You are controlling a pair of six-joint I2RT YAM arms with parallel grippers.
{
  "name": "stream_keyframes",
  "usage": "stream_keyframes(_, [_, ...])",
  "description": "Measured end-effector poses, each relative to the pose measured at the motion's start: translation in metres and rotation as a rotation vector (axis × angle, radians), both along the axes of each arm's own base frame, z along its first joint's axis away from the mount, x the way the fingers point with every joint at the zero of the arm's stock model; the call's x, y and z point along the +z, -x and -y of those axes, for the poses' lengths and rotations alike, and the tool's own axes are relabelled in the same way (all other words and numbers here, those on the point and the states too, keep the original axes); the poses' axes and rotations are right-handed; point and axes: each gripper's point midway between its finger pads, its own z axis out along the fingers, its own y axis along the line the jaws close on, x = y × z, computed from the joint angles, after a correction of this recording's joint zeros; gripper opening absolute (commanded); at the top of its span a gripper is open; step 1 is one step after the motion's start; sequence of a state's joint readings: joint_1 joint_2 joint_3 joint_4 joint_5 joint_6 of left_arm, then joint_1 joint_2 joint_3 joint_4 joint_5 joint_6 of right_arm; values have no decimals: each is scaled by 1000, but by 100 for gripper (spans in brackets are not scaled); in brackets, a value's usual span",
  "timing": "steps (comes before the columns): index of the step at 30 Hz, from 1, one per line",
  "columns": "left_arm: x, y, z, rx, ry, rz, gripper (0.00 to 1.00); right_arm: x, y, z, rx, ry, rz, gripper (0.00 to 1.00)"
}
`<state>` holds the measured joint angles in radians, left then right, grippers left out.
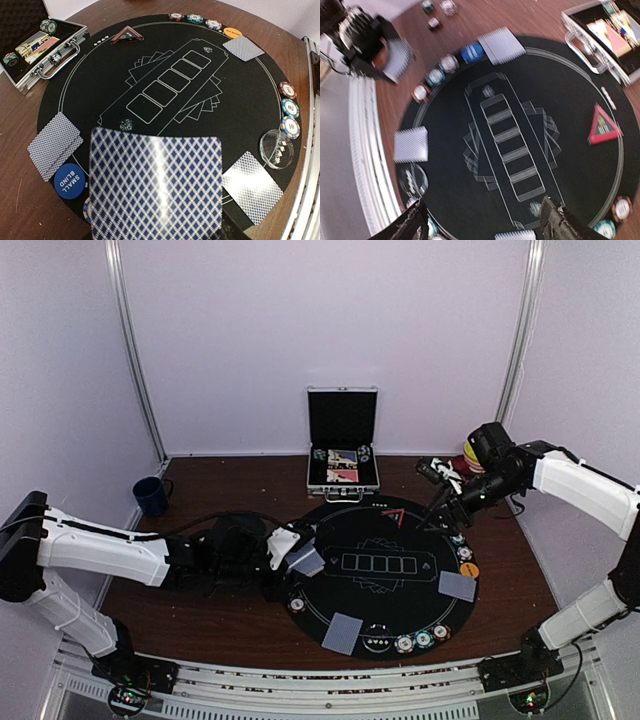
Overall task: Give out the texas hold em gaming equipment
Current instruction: Pick up the poker card from the face-down deck piles.
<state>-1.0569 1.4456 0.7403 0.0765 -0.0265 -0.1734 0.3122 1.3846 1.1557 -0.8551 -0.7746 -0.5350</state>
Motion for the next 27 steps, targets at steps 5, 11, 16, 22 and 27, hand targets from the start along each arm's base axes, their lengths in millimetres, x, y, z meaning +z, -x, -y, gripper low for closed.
stream_keyframes(5, [0,0,0,0,0,0,53,18,-10,-57,24,-145,-37,77])
stream_keyframes(11, [0,0,0,-1,0,0,53,8,-12,-124,96,-208,-135,74])
stream_keyframes(16, [0,0,0,-2,1,-1,53,-5,-4,-171,164,-220,-228,71])
stream_keyframes(22, [0,1,0,-3,1,-2,53,-23,2,-201,210,-216,-313,69])
stream_keyframes(27, [0,1,0,-4,1,-2,53,-35,13,-211,235,-205,-362,68])
